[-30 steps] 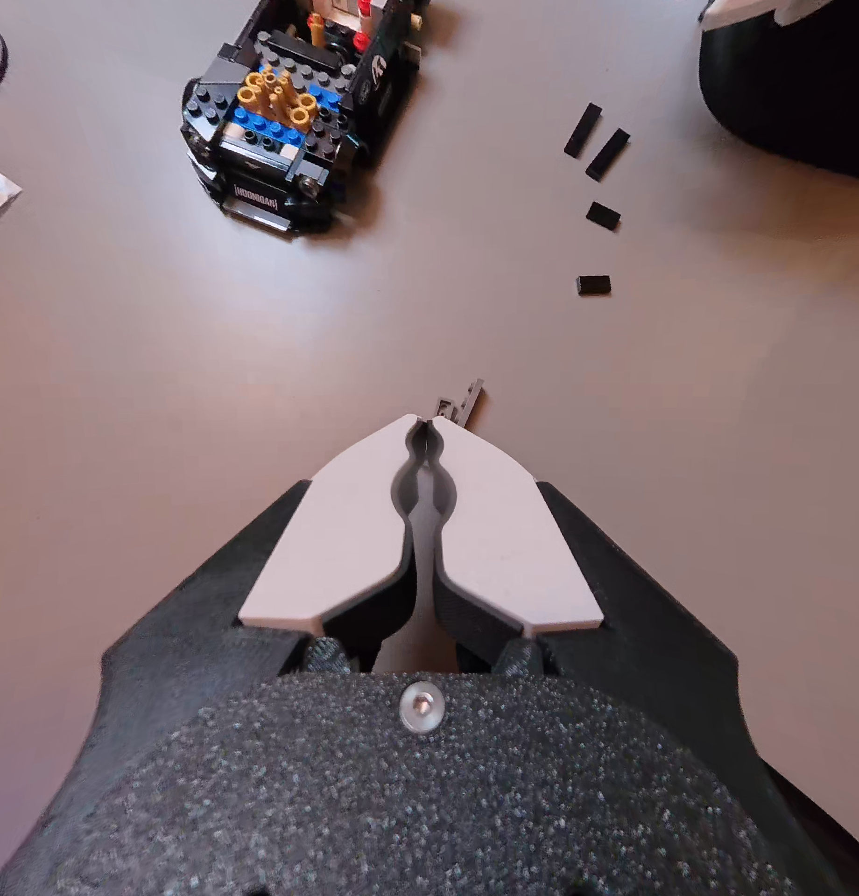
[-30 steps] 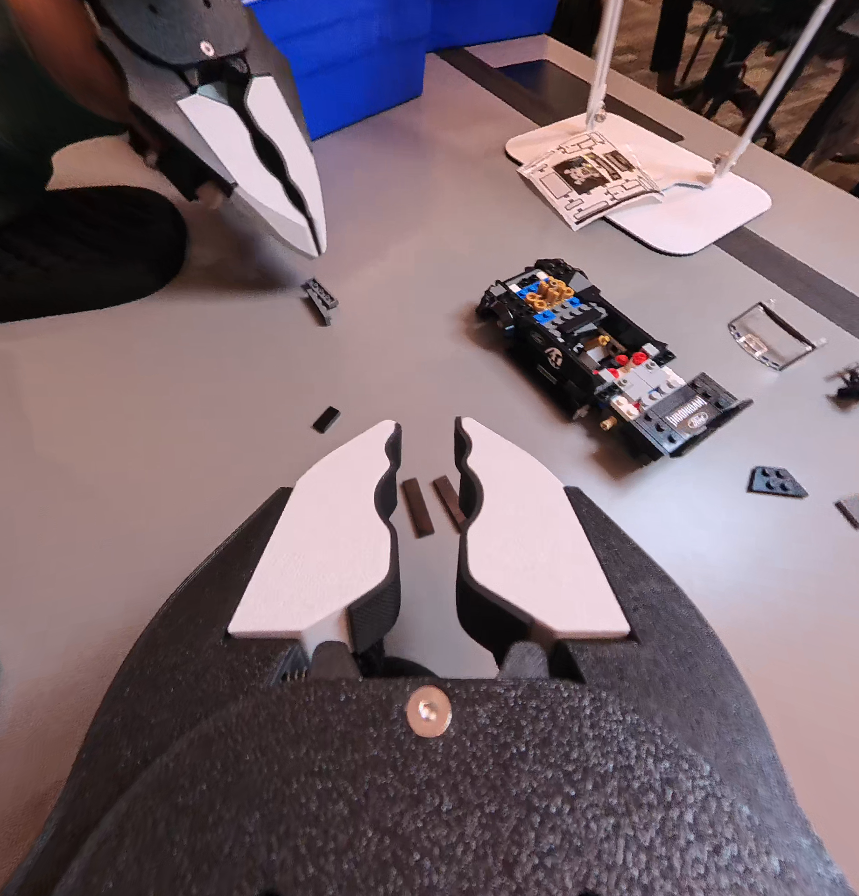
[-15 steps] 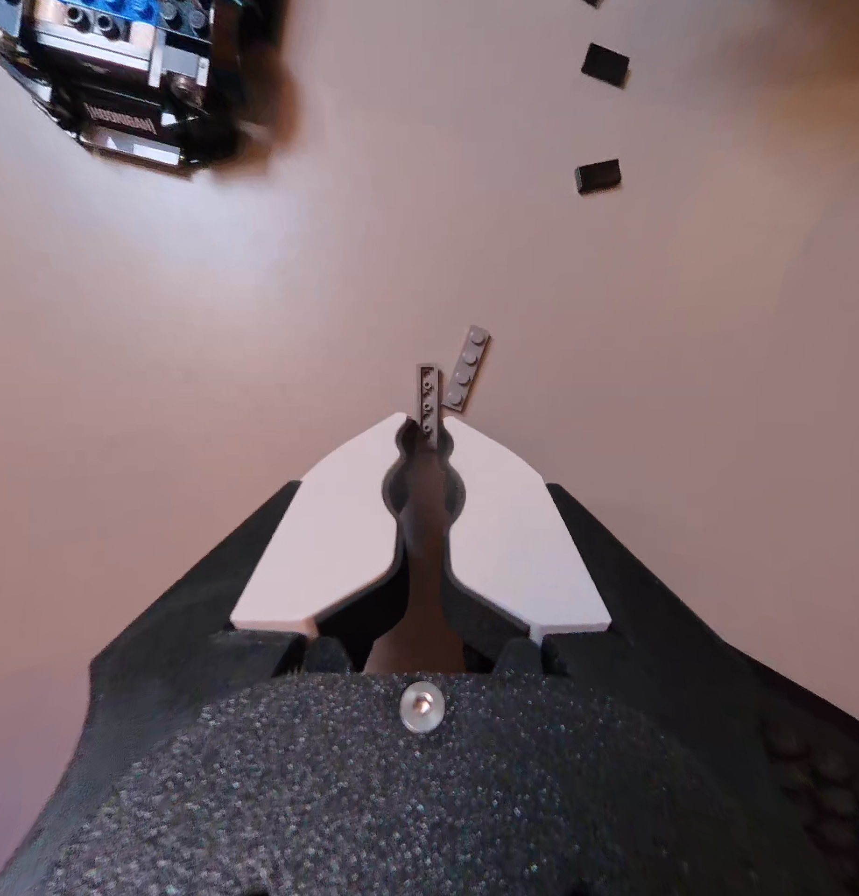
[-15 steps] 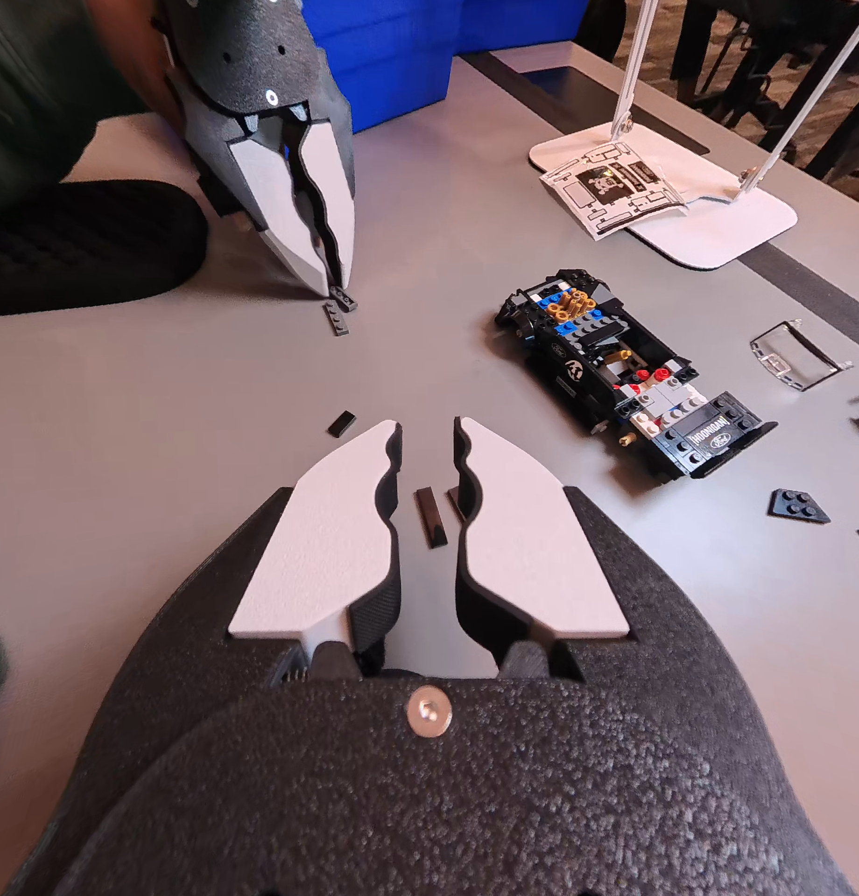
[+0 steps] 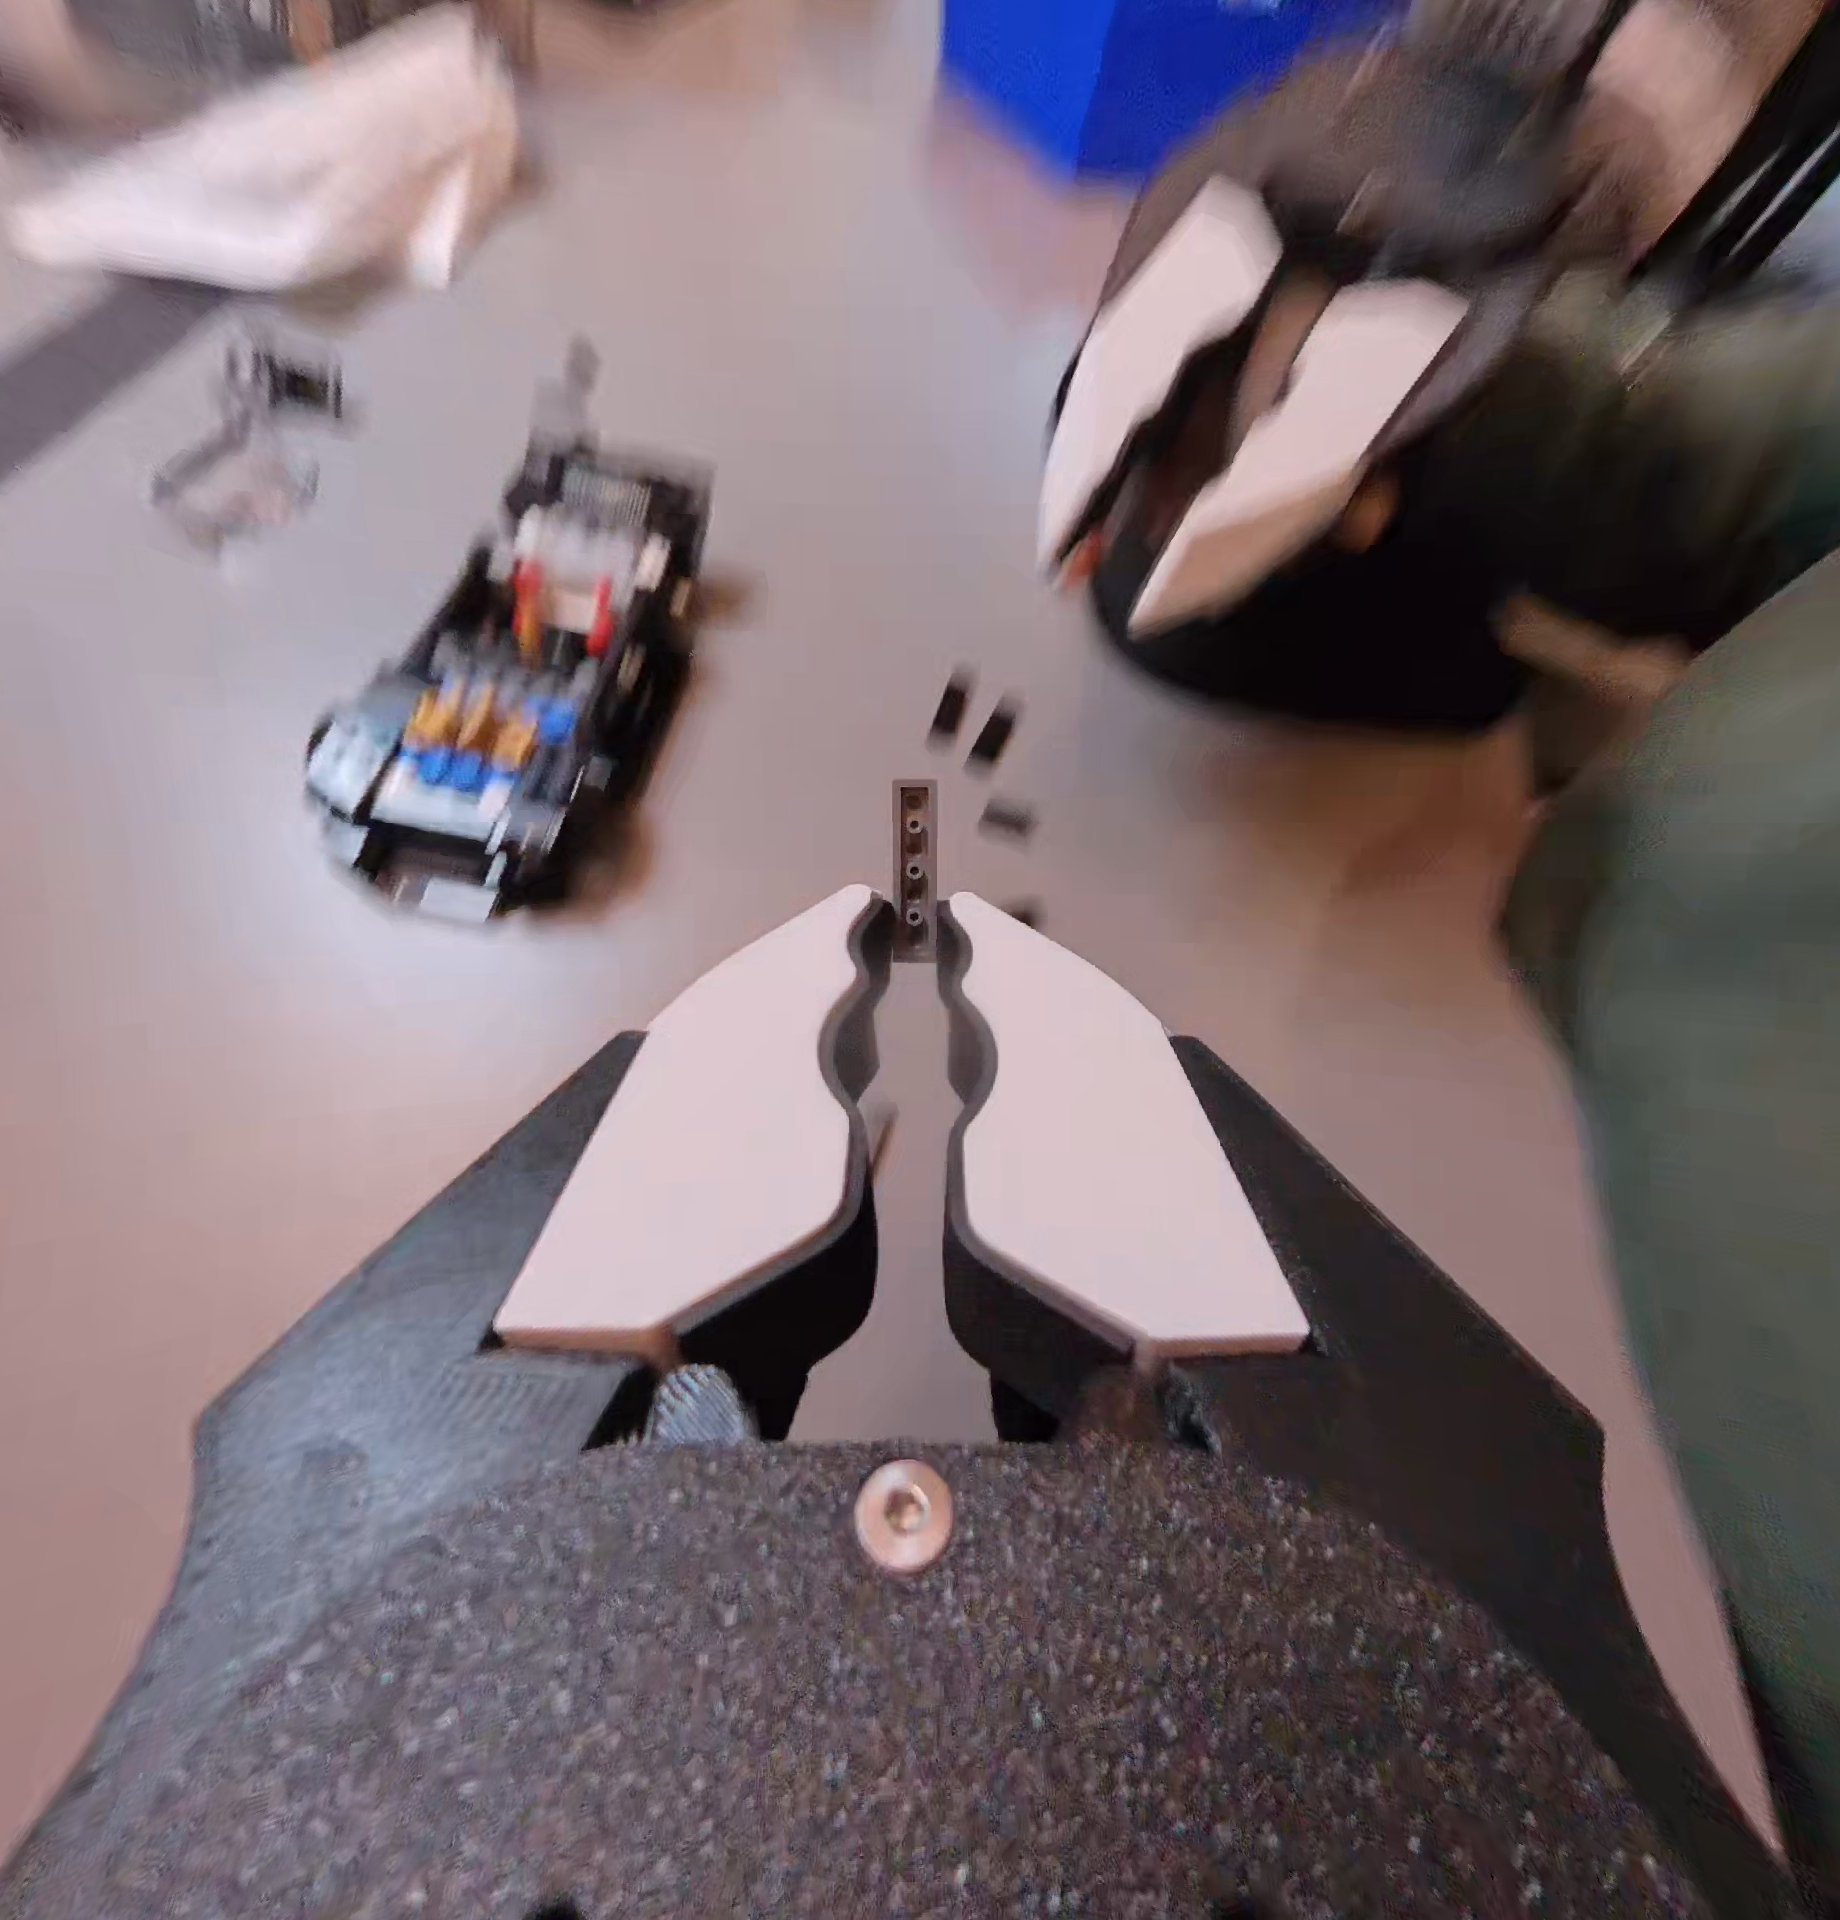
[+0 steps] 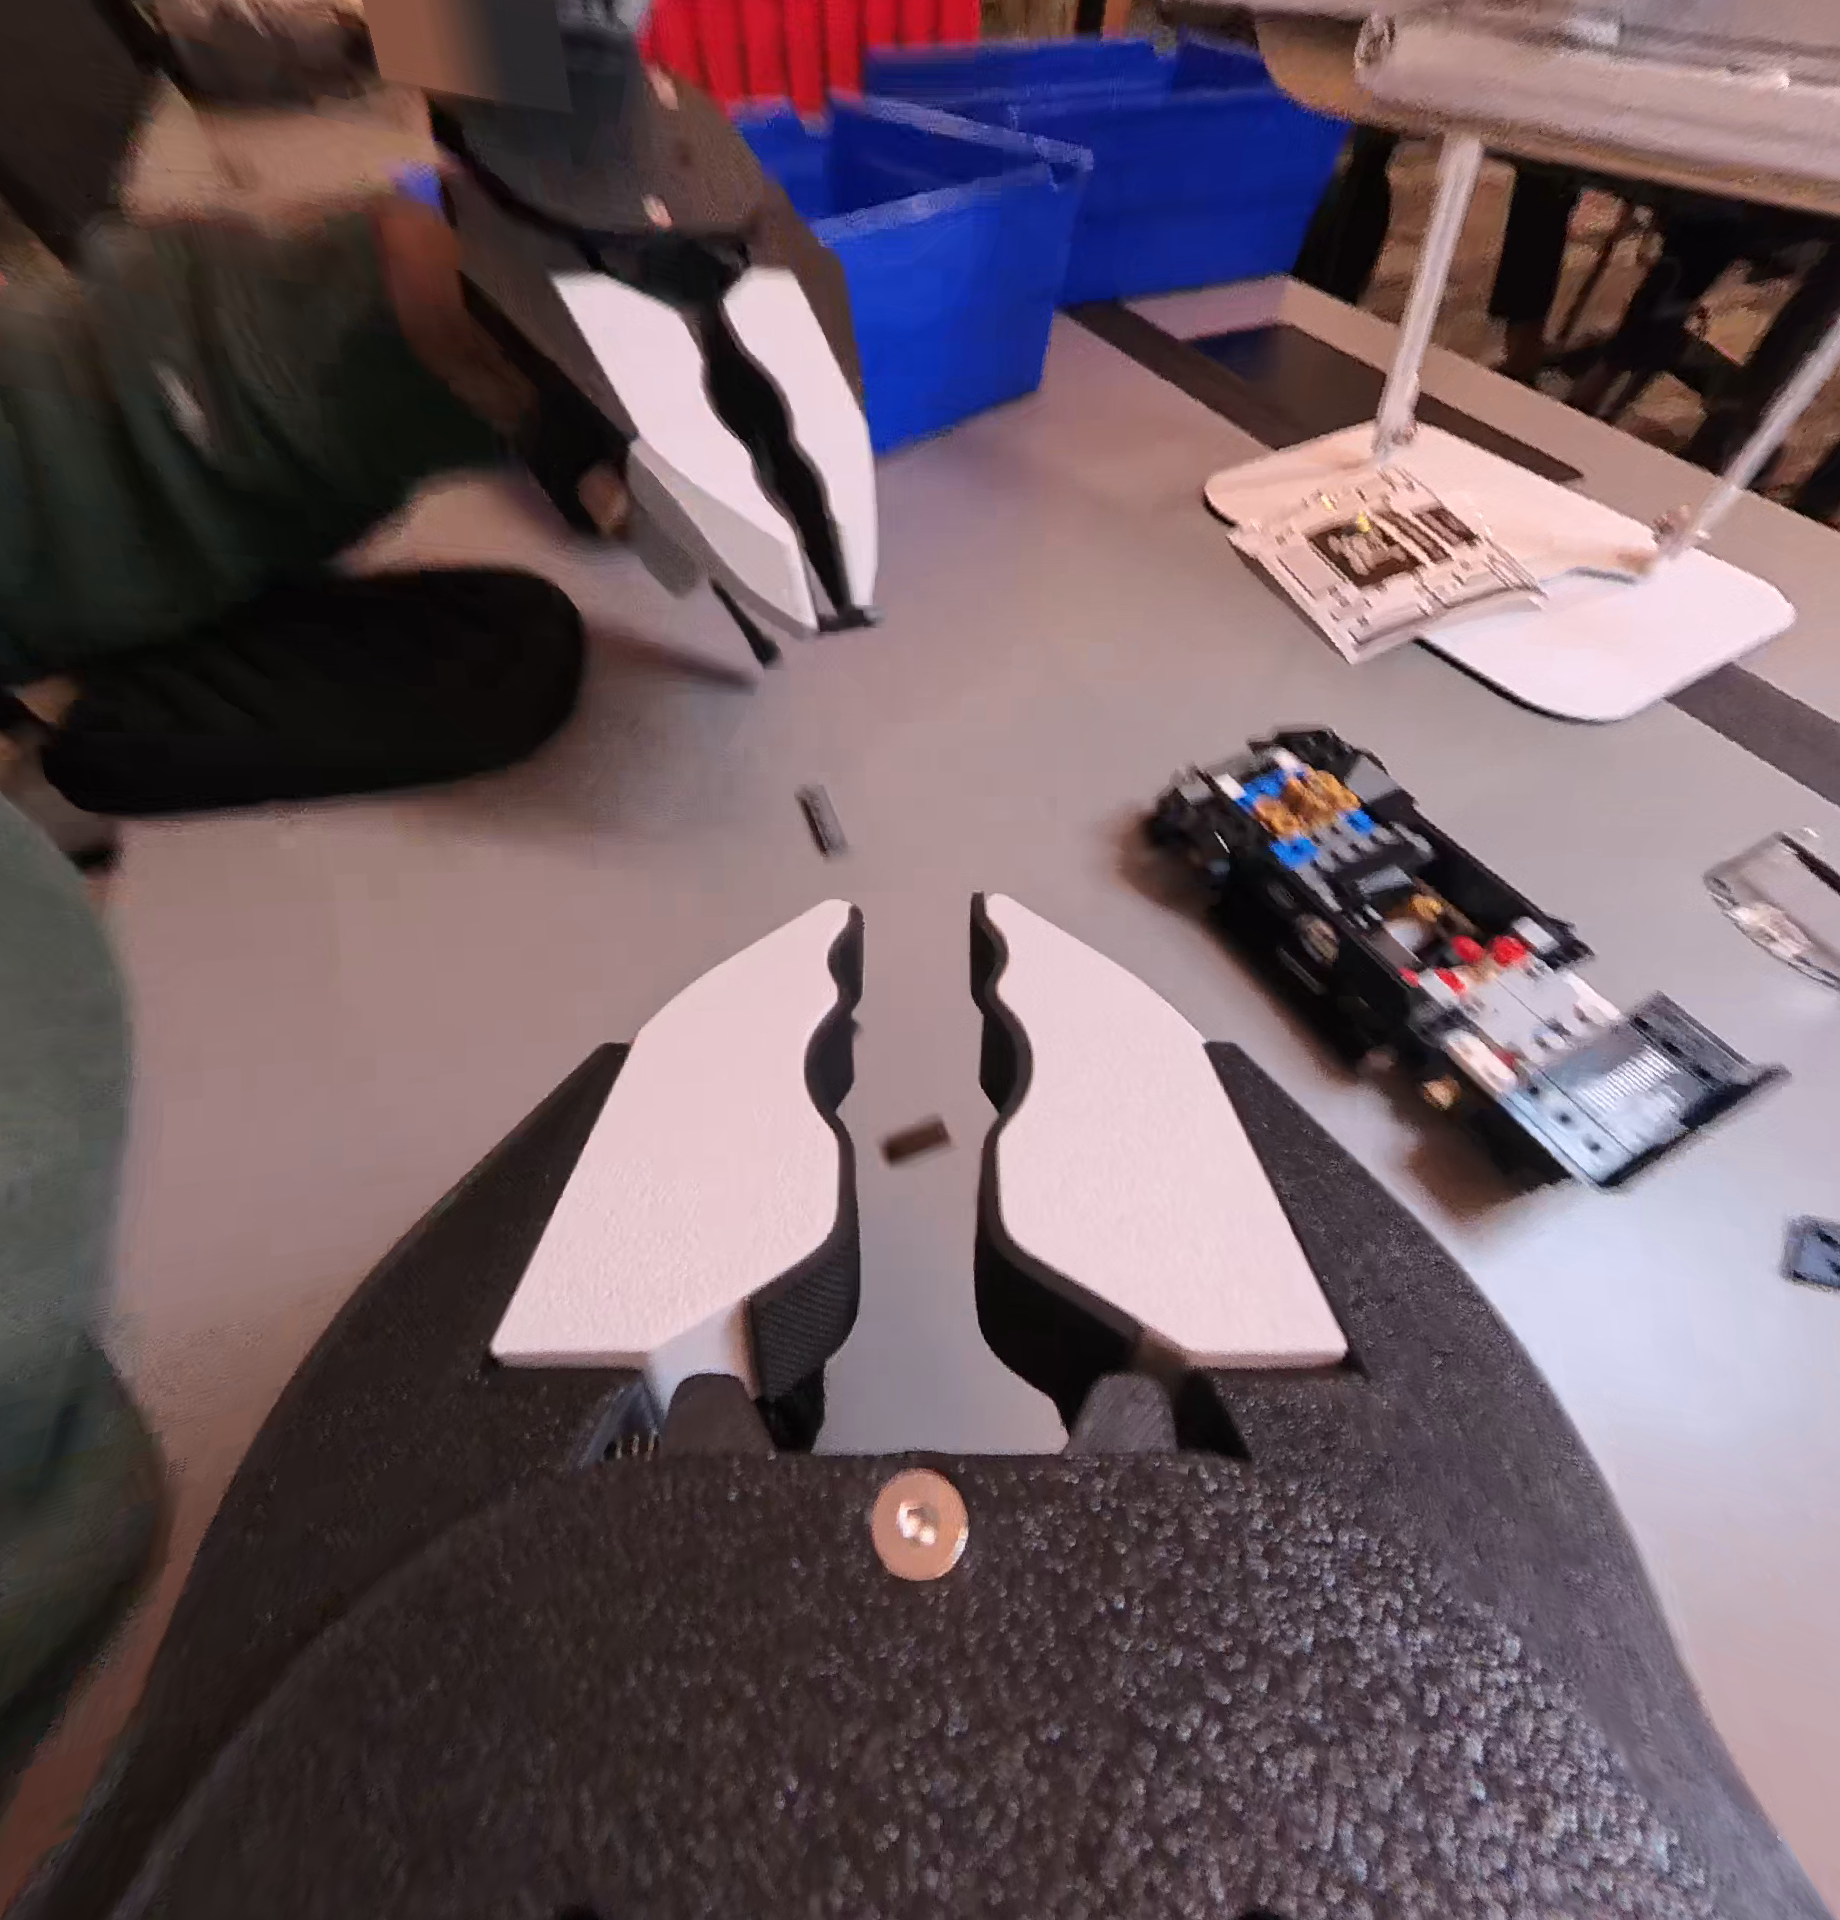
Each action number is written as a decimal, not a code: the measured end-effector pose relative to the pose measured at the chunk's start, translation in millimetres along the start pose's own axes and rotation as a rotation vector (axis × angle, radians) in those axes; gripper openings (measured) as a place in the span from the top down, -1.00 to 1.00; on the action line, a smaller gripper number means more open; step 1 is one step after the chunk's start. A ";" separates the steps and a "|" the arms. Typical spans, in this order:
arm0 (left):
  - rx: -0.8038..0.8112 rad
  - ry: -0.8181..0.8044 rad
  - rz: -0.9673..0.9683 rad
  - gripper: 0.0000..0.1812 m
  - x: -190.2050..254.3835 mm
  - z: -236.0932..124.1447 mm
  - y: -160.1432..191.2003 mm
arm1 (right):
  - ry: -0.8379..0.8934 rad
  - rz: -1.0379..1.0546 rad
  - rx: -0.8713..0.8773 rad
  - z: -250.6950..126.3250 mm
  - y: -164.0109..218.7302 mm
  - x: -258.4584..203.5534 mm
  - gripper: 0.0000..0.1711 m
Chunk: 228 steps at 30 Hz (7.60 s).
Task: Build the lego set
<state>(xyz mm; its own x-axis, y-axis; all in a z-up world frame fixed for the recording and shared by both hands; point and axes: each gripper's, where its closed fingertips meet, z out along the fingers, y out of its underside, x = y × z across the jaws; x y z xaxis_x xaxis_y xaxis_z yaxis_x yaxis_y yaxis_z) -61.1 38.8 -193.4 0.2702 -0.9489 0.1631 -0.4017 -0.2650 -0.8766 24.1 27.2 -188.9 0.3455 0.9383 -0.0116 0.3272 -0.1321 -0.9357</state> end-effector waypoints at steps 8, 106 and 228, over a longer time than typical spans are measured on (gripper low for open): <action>0.506 0.285 -0.093 0.91 60.9 7.3 -79.1 | -0.239 0.247 0.394 1.8 -81.1 -29.5 0.72; -0.161 -0.226 0.117 0.85 -19.8 11.2 56.7 | -0.395 -0.431 -0.735 79.2 65.0 -1.6 0.90; 0.287 -0.003 0.101 0.91 37.6 5.3 -22.8 | -0.393 -0.542 -0.656 38.6 -34.6 -31.8 0.87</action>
<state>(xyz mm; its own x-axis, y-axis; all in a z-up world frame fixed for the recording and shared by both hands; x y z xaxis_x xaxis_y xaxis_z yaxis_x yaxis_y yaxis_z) -37.1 10.1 -169.7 0.2445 -0.9673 0.0680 -0.1630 -0.1101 -0.9805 -32.2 14.2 -169.8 -0.2819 0.9496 0.1373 0.8285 0.3131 -0.4643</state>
